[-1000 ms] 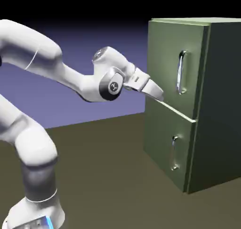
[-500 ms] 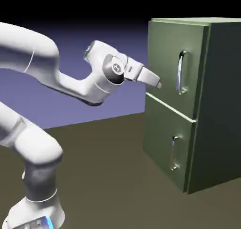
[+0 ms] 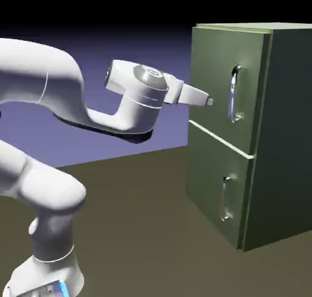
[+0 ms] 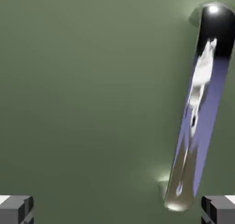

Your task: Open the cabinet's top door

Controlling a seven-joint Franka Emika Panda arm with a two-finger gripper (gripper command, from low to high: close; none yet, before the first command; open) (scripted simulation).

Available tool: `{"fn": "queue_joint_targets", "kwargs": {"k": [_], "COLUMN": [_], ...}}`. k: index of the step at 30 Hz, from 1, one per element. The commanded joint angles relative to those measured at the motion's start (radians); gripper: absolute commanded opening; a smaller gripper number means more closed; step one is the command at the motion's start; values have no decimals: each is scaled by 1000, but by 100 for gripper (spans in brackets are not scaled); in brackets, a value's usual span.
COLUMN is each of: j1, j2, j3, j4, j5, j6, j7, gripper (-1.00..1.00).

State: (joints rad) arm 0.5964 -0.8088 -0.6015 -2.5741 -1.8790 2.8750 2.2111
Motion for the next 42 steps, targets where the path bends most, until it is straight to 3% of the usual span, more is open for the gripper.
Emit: {"fn": "queue_joint_targets", "kwargs": {"k": [1,19,25,26,42], "j1": [14,257,431,431,-92], "j2": [-6,-105,-11,-11,-17], "j3": [-14,-264,-385,-385,141], "j4": [5,104,236,236,-53], "j5": [-44,-826,-873,-873,-507], "j6": [-4,-71,-99,-99,-280], "j7": [34,646,686,686,681], "gripper": [0,0,0,-100,-100]}}
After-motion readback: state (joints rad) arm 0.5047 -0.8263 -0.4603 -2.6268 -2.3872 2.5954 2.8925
